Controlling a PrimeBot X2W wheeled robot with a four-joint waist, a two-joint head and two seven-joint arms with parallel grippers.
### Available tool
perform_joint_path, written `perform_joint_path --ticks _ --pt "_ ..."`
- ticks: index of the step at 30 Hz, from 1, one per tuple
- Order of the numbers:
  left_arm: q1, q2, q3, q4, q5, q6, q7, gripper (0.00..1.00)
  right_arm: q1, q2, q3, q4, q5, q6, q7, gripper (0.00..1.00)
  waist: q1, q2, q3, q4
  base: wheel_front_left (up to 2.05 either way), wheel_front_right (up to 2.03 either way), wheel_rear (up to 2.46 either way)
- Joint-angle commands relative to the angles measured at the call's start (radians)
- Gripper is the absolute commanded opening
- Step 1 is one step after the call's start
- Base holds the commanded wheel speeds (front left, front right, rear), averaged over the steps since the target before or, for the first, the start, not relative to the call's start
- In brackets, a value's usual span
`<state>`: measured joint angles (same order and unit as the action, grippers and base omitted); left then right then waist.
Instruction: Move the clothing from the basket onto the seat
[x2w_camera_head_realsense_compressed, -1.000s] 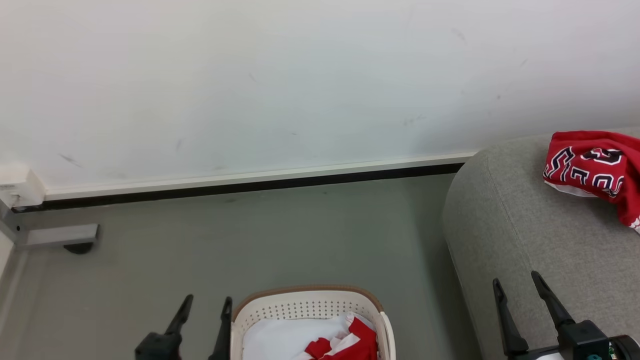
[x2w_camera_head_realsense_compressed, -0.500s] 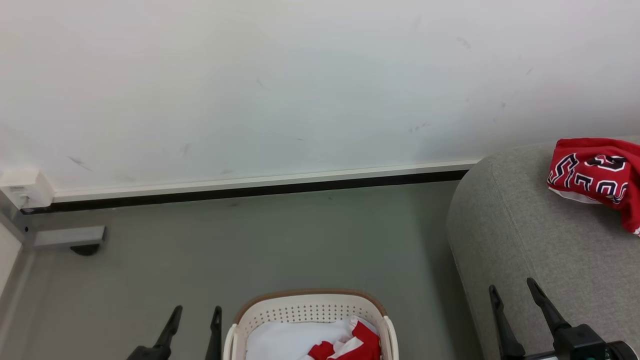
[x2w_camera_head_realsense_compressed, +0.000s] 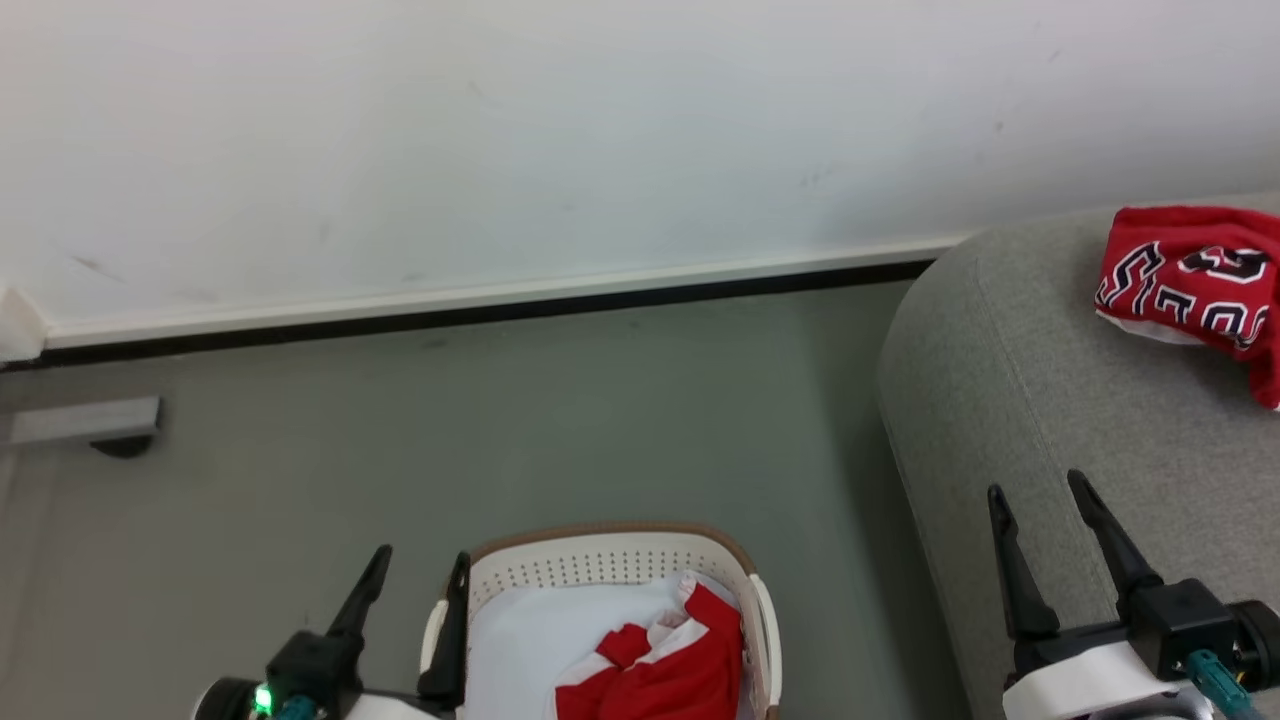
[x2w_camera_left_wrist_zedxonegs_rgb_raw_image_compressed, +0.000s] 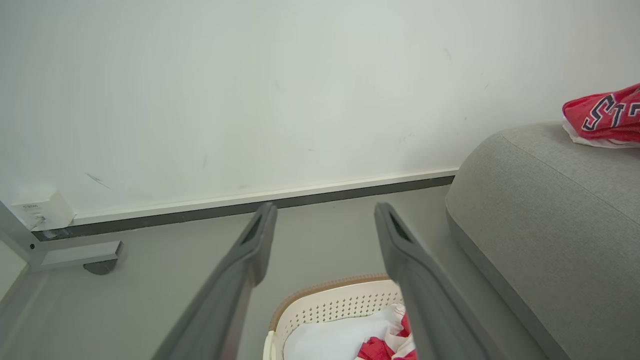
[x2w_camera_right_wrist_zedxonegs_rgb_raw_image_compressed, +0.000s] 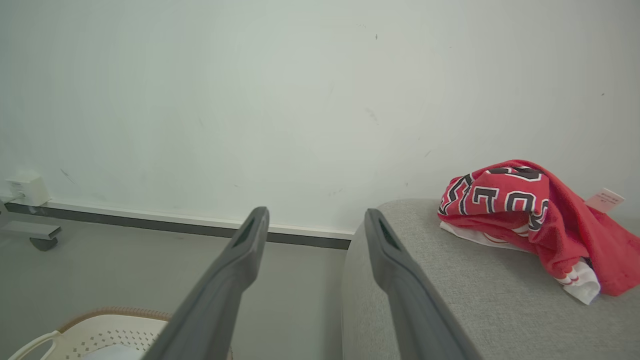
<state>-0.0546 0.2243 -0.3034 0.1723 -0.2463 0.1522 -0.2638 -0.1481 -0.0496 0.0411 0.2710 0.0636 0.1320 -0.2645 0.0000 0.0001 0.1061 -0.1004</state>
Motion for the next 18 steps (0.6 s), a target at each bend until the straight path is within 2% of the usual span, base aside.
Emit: perform_joint_path --ticks 1,8,18 --pt "-0.023 0.001 -0.001 0.007 0.01 -0.005 -0.001 1.0 -0.019 -0.002 -0.003 -0.006 0.009 -0.003 0.0 1.0 0.0 -0.0001 0.056 -0.01 0.0 0.0 0.0" --pt "-0.184 0.001 -0.06 0.076 0.043 -0.067 0.037 1.0 -0.107 -0.002 0.008 -0.048 0.005 -0.003 0.0 1.0 0.0 -0.0001 0.211 -0.032 0.0 0.0 0.0" --pt "-0.425 -0.004 -0.171 0.224 0.105 -0.167 0.213 1.0 -0.229 -0.002 0.032 -0.103 0.023 -0.003 0.0 1.0 0.0 -0.0001 0.402 -0.067 0.0 0.0 0.0"
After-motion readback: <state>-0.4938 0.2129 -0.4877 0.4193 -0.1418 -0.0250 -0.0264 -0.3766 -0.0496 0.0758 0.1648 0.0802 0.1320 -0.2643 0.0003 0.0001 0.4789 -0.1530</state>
